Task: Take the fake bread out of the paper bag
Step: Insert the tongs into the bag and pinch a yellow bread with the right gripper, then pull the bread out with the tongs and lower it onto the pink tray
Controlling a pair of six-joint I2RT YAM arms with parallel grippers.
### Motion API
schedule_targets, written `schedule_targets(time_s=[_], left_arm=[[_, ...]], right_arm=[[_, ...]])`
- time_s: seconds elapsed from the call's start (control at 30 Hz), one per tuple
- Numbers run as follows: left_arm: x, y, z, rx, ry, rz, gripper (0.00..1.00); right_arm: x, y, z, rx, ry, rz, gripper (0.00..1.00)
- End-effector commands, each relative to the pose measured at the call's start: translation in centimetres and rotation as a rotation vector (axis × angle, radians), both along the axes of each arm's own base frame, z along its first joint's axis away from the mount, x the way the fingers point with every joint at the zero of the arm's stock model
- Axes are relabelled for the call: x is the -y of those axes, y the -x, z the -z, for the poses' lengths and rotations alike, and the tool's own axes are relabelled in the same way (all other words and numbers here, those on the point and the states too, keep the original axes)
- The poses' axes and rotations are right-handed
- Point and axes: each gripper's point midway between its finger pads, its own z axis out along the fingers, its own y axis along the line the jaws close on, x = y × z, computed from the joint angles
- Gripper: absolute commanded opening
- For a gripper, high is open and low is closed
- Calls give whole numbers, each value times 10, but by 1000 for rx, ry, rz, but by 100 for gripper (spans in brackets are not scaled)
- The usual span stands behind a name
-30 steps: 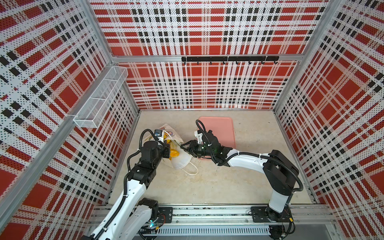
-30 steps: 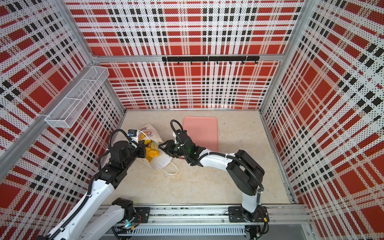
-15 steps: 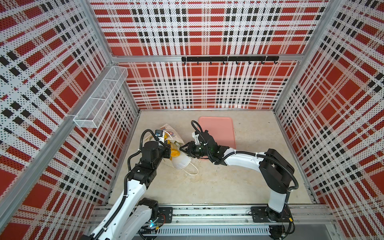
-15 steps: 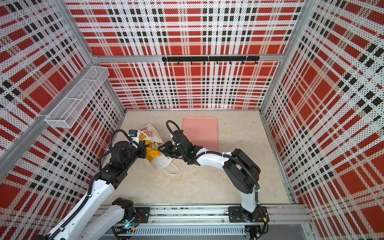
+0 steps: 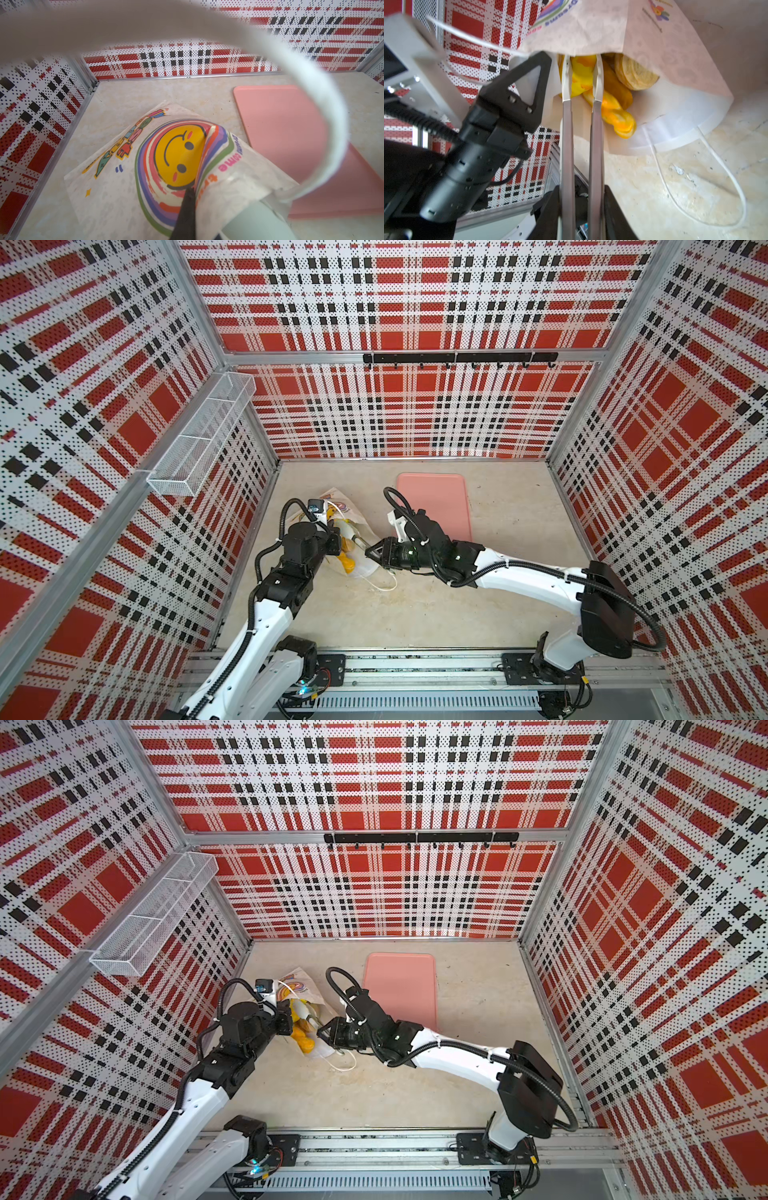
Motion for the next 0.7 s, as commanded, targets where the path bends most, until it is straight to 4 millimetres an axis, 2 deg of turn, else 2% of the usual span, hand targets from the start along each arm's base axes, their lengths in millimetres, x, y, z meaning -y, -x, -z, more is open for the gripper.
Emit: schedule_targets(time_s=[0.0, 0.13, 0.33, 0.5, 0.67], left_arm=[[3, -4, -11, 39, 47, 0, 0], [2, -3, -10, 39, 47, -2, 0], [1, -1, -11, 47, 47, -9, 0], [2, -2, -12, 44, 49, -6, 0], [-1, -1, -6, 21, 36, -20, 0]], right_arm=[[7, 11, 4, 47, 29, 9, 0], [13, 18, 8, 51, 29, 23, 0], [33, 21, 8, 77, 58, 61, 0], [52, 24, -2, 111, 77, 82, 0], [71, 36, -15, 132, 125, 42, 0]])
